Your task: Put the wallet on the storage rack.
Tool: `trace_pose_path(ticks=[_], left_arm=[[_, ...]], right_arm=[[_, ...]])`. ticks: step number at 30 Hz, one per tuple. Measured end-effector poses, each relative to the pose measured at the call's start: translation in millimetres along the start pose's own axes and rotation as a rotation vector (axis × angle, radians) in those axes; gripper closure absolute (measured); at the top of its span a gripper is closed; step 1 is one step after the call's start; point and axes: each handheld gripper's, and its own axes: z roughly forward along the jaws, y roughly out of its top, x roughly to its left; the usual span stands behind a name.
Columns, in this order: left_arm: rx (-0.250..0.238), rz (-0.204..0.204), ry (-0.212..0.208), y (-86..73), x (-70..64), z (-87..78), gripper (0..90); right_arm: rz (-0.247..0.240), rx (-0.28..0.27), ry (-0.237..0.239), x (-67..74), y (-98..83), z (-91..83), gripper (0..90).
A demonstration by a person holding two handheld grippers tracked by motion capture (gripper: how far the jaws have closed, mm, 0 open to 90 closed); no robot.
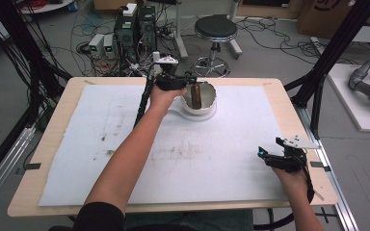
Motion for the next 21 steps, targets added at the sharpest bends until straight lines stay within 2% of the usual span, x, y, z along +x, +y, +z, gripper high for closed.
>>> trace_pose_path(ticks=[2,4,10,14,19,21], left_arm=[[0.013,-0.003,0.006,-0.7,0.5,-1.0,72.8],[0.013,0.005,0.008,-1.7,-0.5,-3.2,72.2],[0.024,0.011,0.003,-3.0,-5.2,-8.9,62.7],[0.065,0.023,-0.015,-7.0,-10.5,-11.8,58.7],[0.068,0.024,-0.051,-13.2,-16.3,-20.7,54.5],[0.088,0.031,-0.084,-17.6,-17.9,-23.3,52.2]], right_arm=[[0.000,0.001,0.000,0.6,0.2,-0.1,16.7],[0.000,0.000,0.000,0.7,0.4,-0.1,16.7],[-0.007,-0.003,0.002,1.8,1.3,0.2,16.7],[-0.008,-0.004,0.001,2.5,2.0,0.3,16.7],[-0.007,-0.004,0.003,3.4,2.7,0.7,16.7],[-0.008,-0.006,0.004,4.2,3.3,0.2,16.7]])
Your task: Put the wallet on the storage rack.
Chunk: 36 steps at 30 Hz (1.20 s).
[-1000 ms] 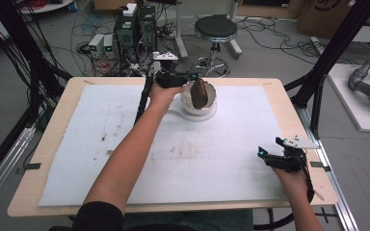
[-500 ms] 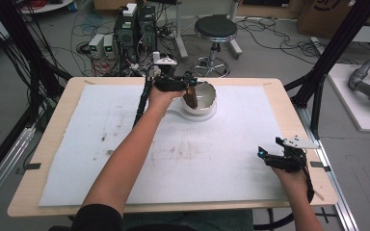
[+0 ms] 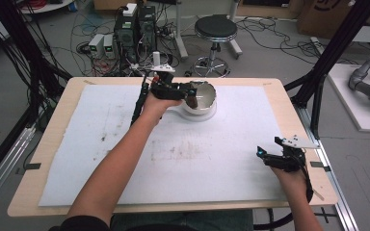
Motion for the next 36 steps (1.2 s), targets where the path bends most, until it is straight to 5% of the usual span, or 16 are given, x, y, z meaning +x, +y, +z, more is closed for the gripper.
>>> trace_pose_path(ticks=[20,36], left_arm=[[0.022,0.053,-0.042,-42.1,-17.1,-65.0,35.9],[0.003,0.085,0.036,-79.7,-19.3,-124.8,30.3]], right_arm=[[-0.024,0.004,0.026,10.5,9.4,10.7,16.7],[-0.035,0.000,0.044,15.7,16.0,19.9,16.7]])
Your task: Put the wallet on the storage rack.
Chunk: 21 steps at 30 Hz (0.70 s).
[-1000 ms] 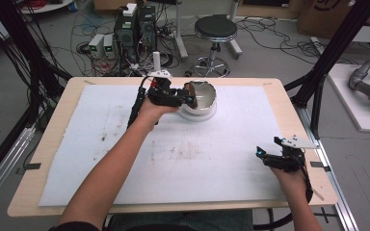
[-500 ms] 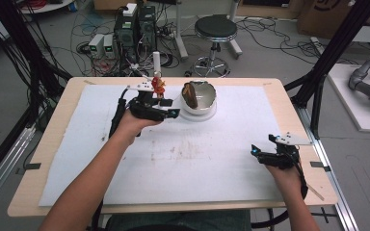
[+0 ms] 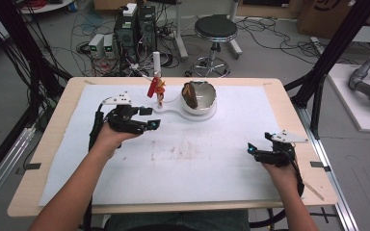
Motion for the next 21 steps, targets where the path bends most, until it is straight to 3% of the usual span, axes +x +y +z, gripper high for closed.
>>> trace_pose_path(ticks=[10,21], left_arm=[[-0.034,-0.001,0.061,-26.4,-0.5,-37.2,26.1],[-0.037,0.002,0.107,-58.5,-1.8,-54.6,18.1]], right_arm=[[0.019,-0.008,0.004,-1.6,0.3,0.7,16.7],[-0.007,-0.010,0.026,4.2,4.5,3.2,16.7]])
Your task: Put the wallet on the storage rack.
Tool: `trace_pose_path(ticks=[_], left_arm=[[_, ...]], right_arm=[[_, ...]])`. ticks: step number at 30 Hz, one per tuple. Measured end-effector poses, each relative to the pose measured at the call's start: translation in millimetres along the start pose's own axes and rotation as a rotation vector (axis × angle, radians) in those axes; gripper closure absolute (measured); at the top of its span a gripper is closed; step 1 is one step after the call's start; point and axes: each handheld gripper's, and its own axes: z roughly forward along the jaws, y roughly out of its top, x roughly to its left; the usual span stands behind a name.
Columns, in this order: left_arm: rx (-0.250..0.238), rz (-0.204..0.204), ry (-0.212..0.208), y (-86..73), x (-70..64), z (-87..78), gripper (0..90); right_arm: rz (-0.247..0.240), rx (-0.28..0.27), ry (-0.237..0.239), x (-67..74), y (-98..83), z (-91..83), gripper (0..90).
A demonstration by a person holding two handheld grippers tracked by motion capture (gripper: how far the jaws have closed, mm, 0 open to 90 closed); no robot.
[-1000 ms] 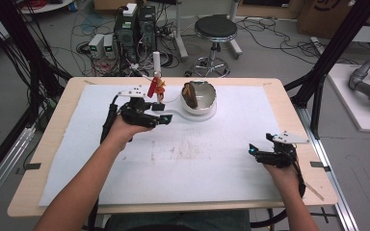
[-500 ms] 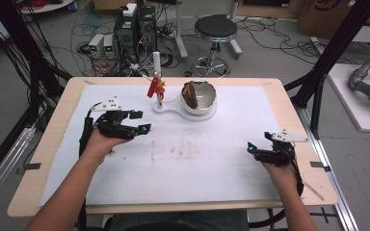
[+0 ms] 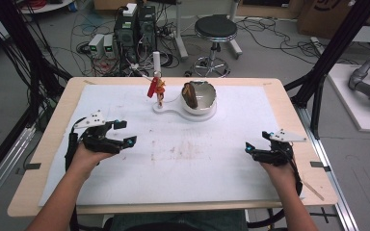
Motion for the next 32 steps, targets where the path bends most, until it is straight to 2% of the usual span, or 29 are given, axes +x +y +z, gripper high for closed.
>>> trace_pose_path(ticks=[9,15,32], left_arm=[[0.001,-0.016,0.025,-9.1,4.4,-3.4,18.1],[0.003,-0.011,0.016,-10.6,5.2,-1.1,18.1],[0.011,-0.015,0.028,-12.7,7.1,0.2,18.1]], right_arm=[[-0.009,0.008,0.005,2.7,2.0,3.5,16.7],[-0.011,0.011,0.005,2.0,1.7,4.3,16.7],[-0.011,0.013,0.002,1.8,1.7,4.6,16.7]])
